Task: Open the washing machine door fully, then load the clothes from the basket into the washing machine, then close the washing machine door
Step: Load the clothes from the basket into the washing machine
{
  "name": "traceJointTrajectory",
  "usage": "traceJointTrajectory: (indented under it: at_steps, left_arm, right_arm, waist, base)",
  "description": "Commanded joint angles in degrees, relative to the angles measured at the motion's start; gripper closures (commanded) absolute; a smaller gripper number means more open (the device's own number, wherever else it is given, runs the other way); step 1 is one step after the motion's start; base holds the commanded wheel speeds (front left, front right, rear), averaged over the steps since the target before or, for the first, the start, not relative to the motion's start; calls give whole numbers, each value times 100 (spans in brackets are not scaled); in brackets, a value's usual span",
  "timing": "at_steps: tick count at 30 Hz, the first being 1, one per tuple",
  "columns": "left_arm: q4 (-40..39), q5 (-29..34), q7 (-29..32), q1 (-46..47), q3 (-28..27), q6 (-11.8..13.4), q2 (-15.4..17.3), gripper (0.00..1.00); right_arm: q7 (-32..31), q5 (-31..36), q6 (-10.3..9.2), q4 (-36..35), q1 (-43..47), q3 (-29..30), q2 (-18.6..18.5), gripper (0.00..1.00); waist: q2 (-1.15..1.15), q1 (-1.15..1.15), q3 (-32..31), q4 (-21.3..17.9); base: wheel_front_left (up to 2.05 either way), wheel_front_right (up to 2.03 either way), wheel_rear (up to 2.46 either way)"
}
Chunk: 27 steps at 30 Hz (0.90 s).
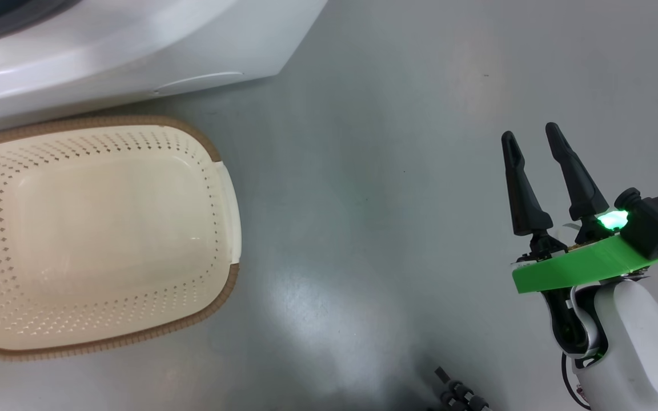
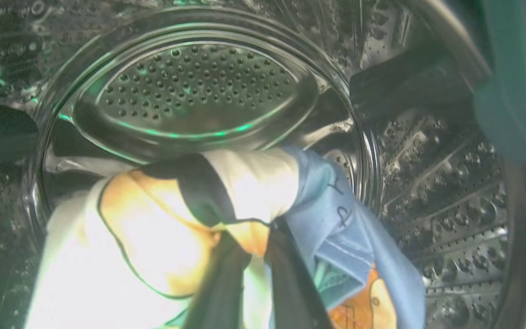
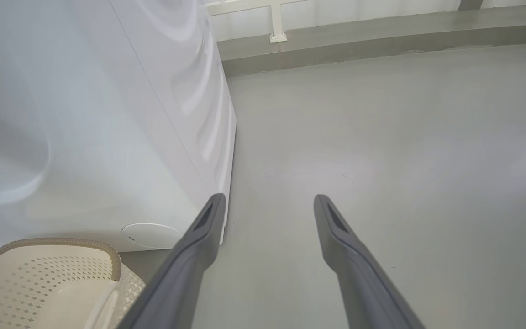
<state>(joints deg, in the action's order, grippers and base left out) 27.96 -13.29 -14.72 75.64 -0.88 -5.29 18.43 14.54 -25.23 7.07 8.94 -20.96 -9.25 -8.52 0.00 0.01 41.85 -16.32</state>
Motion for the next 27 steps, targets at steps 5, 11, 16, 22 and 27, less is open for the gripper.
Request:
traceJointTrajectory:
  at_steps: [5,11,16,22,27]
  left_arm:
    - [232,249,-28,-277,-226,-67,66,100]
    - [1841,137,157,65,-160,-102,-59,0]
    - [2634,204,559,388,-12,-61,-78,0]
    - [3601,292,1492,640,199,20,-125,0]
    - [3792,254,1306,722,242,-8,-137,0]
  right_arm:
    - [46,12,42,-104,103,-95,-23,0]
    - [46,15,42,-73,136,-92,-47,0]
    - [46,5,42,-55,144,-96,-58,0]
    - [46,-3,42,-15,142,-104,-76,0]
    - [46,-9,42,1,122,-117,-90,0]
  waist:
    - [0,-1,-11,16]
    - [0,-1,-89,48]
    - [0,-1,-128,63]
    - [0,-1,-230,89]
    - [0,-1,-287,102]
  base:
    - [0,0,0]
    - [0,0,0]
    - [0,0,0]
    - [0,0,0]
    - [0,0,0]
